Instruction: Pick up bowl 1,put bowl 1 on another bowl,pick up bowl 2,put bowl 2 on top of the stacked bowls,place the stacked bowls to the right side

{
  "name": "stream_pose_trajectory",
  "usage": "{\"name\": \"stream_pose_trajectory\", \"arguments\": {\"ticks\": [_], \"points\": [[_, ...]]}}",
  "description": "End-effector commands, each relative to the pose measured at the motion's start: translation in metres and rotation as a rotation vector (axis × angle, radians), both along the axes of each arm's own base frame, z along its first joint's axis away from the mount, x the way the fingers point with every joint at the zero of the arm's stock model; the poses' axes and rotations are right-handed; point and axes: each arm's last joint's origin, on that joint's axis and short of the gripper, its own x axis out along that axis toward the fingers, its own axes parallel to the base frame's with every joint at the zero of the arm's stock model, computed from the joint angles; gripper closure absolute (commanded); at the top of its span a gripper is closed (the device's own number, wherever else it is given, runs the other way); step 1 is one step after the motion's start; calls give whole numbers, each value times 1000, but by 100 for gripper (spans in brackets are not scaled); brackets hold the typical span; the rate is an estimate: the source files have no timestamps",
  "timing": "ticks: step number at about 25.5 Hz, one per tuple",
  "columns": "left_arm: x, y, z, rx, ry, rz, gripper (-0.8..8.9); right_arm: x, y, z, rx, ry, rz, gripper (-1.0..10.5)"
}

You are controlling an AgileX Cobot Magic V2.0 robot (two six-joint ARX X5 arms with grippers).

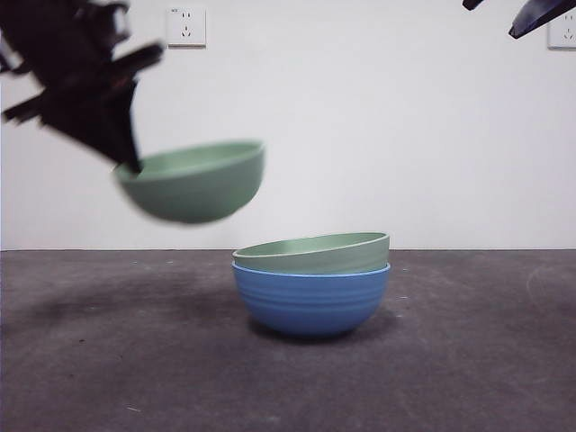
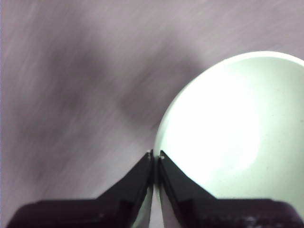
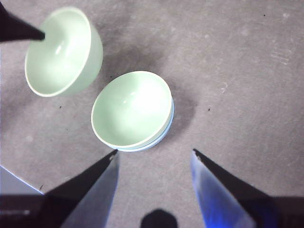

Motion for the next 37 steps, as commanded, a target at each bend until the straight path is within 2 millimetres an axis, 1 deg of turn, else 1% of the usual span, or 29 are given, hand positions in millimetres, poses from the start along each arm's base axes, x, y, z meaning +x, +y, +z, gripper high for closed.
{"name": "stream_pose_trajectory", "arguments": {"ticks": [1,5,8,10,14,18,21,25,28,29,31,32,34,37], "points": [[-4,-16,13,-22,-34,-47,822,0,0,0,0,-4,-1,694],[-9,-36,20,-44,-72,-98,822,0,0,0,-1,-2,-1,694],[-9,-50,17,-61,-83,-110,821,0,0,0,-4,3,-1,694],[-6,-59,11,-57,-79,-113,820,-1,0,-1,-7,8,-1,694],[3,-75,-11,-55,-32,-119,820,-1,-1,-1,-13,17,-1,694],[13,-91,-38,-40,27,-124,820,-2,-1,-2,-15,20,-1,694],[18,-98,-54,-36,64,-114,820,-2,-1,-2,-16,20,0,694],[21,-101,-70,-3,118,-114,820,-2,-1,-2,-16,20,0,694],[21,-101,-71,-9,125,-120,808,-1,-1,-2,-15,20,-1,694],[20,-101,-70,-10,130,-122,764,-2,-1,-2,-15,20,-1,694],[19,-101,-68,-16,155,-134,595,-2,-1,-2,-16,22,-1,694],[19,-102,-65,-13,161,-133,566,-2,-1,-2,-16,22,-1,694],[21,-102,-55,-6,167,-138,561,-1,-1,-2,-17,23,-1,694],[22,-103,-31,17,166,-165,561,-1,-1,-2,-17,23,-1,693]]}}
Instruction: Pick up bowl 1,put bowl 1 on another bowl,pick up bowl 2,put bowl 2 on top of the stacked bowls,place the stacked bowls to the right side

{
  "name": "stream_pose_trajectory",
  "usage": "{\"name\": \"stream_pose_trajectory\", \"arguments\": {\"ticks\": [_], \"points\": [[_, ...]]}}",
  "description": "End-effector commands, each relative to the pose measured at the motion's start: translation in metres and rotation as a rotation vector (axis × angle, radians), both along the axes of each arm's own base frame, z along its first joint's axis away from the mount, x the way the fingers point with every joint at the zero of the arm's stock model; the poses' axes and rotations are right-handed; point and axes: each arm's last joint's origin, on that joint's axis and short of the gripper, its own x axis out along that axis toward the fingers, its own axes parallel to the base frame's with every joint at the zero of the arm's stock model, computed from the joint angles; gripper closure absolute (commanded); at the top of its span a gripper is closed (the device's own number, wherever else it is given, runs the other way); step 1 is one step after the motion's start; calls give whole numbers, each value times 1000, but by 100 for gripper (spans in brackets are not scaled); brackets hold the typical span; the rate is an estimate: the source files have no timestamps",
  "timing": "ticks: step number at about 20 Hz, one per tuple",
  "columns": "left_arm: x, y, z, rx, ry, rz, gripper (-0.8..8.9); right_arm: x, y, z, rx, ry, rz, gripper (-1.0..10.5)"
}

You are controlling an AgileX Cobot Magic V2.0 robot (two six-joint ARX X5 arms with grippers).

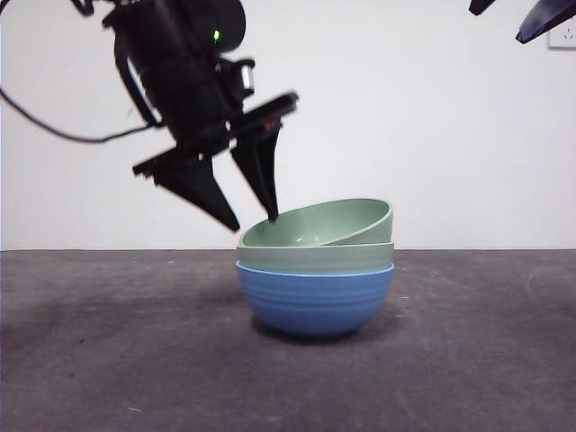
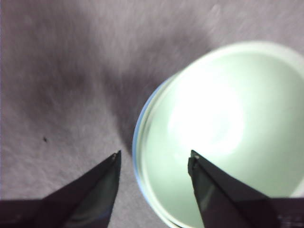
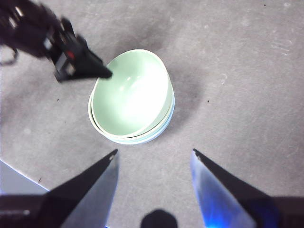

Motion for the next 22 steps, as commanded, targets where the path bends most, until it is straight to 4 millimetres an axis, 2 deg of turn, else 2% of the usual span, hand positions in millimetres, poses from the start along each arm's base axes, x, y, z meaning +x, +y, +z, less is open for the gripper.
{"name": "stream_pose_trajectory", "arguments": {"ticks": [1,5,7,8,14,17,19,22], "points": [[0,-2,17,22,-12,-43,561,1,0,0,-2,-2,-1,693],[-6,2,56,58,-18,-100,561,8,5,-4,-3,14,-8,666],[-13,7,81,62,-40,-125,561,18,11,-10,-5,41,-19,504],[-18,10,91,60,-56,-136,561,24,15,-13,-10,49,-20,466],[-67,42,153,13,-169,-154,561,78,41,-50,10,124,-69,468],[-96,61,178,-21,-236,-153,561,109,45,-81,60,240,-86,469],[-113,72,190,-40,-274,-153,562,127,44,-100,82,281,-120,474],[-126,80,198,-52,-297,-152,562,140,42,-116,113,337,-139,474]]}}
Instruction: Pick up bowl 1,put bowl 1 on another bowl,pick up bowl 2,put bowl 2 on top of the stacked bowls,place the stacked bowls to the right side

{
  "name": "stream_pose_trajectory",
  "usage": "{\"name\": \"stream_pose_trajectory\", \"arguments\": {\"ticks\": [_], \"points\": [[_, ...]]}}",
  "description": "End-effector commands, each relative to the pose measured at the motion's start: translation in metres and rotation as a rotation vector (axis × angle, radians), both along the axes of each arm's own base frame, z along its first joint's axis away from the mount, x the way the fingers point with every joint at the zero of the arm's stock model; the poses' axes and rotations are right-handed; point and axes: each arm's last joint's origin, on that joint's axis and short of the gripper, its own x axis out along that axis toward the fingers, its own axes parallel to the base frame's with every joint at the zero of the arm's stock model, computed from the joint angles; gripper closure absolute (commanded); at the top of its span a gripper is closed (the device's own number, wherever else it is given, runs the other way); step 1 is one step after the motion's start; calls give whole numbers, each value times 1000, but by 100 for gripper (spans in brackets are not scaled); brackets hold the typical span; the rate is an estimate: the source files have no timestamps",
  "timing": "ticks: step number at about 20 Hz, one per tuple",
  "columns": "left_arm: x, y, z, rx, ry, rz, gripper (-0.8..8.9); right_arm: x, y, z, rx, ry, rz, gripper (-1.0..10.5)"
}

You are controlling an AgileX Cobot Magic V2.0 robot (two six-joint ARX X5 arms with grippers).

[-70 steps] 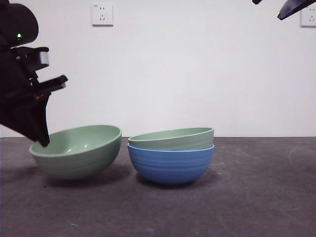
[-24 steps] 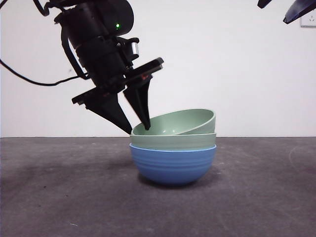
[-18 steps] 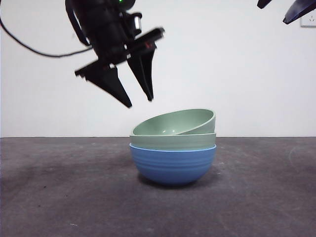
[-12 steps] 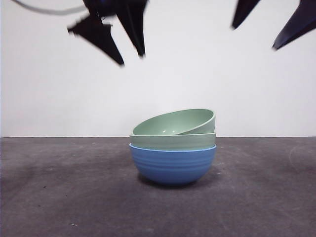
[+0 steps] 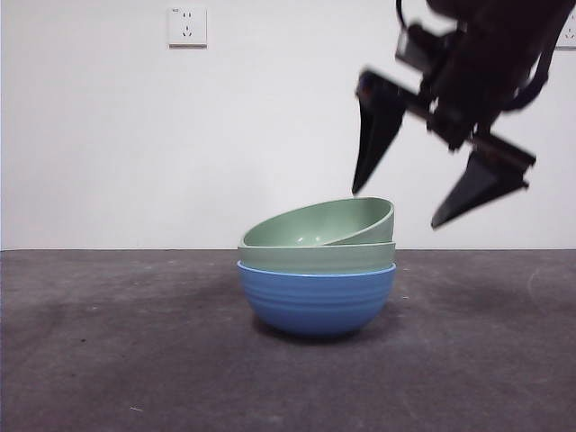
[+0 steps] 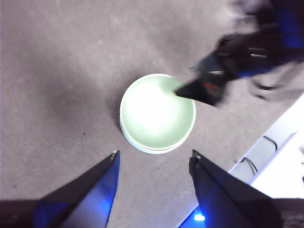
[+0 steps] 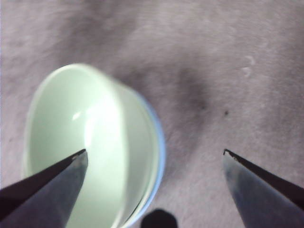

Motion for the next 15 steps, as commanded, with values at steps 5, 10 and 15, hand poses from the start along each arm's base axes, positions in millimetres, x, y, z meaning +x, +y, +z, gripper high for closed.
{"name": "stream_pose_trajectory", "arguments": {"ticks": [5,10,15], "points": [[-18,11,10,-13,-39,-11,562,20,-2,-39,94,174,-11,477],[-18,11,10,-14,-38,-11,562,19,4,-43,92,193,13,640],[-18,11,10,-16,-41,-11,561,16,5,-51,74,246,34,653]]}}
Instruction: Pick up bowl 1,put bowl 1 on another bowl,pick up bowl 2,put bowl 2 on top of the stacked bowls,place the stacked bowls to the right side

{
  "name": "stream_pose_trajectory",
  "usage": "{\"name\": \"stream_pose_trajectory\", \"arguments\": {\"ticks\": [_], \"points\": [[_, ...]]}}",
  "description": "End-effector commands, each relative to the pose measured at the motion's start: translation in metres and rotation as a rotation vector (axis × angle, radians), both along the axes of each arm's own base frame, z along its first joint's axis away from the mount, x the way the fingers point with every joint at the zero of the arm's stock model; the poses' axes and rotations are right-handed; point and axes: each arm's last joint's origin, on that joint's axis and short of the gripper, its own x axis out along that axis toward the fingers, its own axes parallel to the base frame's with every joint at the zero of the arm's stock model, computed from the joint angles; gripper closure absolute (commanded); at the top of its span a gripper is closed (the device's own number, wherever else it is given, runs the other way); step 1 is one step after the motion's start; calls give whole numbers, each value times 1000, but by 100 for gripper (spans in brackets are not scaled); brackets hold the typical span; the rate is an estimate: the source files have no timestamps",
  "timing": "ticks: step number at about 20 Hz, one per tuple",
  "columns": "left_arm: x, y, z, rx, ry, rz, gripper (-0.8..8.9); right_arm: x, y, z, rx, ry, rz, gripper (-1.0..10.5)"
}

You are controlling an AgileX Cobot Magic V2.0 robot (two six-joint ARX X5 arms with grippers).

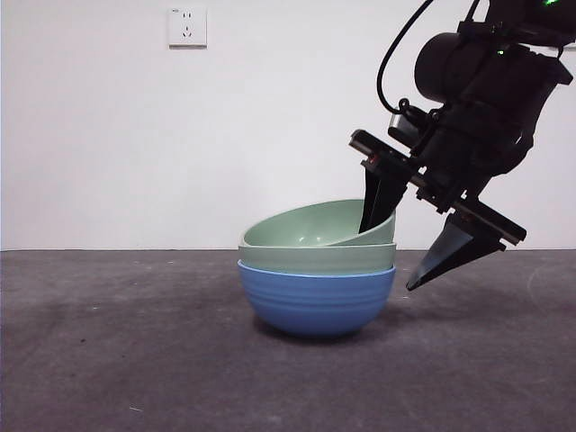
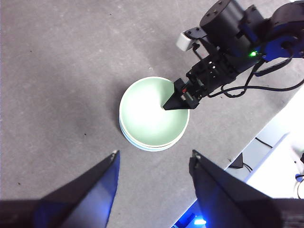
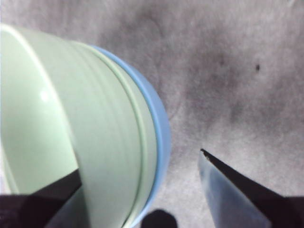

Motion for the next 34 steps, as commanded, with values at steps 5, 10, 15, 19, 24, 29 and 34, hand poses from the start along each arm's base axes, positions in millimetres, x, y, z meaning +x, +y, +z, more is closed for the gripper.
{"name": "stream_pose_trajectory", "arguments": {"ticks": [5,10,15,19,24,29,34], "points": [[0,-1,1,1,-15,-10,562,1,1,-5,-9,8,18,846],[0,-1,1,2,-15,-10,562,1,1,-5,-9,6,20,959],[0,-1,1,2,-16,-11,561,0,3,0,52,10,49,959],[0,-1,1,7,-22,-18,562,-5,-3,25,44,-89,22,959],[0,-1,1,11,-20,-21,562,6,-39,55,-64,-224,-112,959],[-1,0,0,15,-15,-21,562,20,-77,50,-131,-224,-238,959],[-1,0,0,14,-14,-21,562,31,-96,31,-178,-172,-289,959]]}}
